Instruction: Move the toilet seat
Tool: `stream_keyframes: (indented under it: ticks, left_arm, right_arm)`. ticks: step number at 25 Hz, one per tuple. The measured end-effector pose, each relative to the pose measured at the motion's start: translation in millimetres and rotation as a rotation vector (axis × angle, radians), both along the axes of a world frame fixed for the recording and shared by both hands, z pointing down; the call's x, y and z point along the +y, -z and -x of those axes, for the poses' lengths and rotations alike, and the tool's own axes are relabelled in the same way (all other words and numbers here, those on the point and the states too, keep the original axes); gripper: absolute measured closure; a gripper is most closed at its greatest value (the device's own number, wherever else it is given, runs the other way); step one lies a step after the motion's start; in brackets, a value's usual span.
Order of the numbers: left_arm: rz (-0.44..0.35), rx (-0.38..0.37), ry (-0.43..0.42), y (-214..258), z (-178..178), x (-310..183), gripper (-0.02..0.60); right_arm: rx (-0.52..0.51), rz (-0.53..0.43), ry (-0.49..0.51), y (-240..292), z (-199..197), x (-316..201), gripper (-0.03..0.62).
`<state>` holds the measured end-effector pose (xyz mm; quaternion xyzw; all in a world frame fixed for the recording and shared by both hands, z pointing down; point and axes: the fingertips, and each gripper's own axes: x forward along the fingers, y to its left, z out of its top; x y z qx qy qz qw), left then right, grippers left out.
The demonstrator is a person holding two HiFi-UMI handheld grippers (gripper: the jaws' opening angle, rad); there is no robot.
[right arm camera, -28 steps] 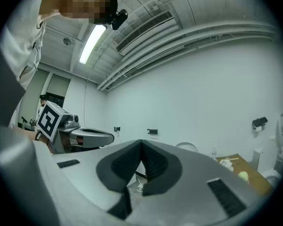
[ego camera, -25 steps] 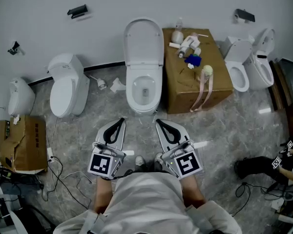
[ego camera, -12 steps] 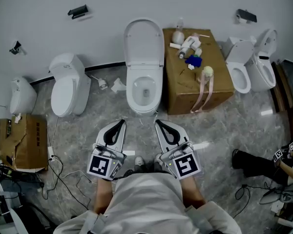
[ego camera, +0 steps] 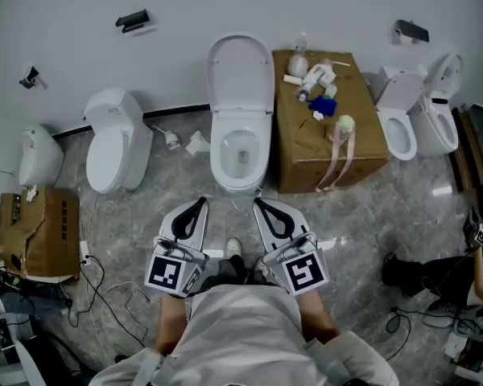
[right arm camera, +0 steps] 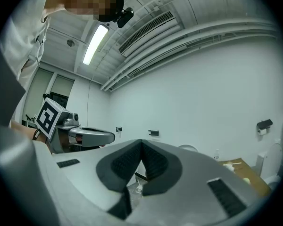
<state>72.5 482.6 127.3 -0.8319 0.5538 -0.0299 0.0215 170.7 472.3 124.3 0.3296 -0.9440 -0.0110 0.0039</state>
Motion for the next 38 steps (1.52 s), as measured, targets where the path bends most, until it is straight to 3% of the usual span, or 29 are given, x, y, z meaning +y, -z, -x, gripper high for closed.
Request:
stream_keyframes:
  ticks: [20,38]
  left_arm:
    - [0.026,0.054,-0.096,-18,80,-100,0.58]
    - [0.046,0.042,-0.128,-29,72,-202,0.58]
  right_arm:
    - [0.063,0.032,-0.078,-17,83,-92,0.594]
    - [0.064,0.071,-0.09,-31,78,-195,0.594]
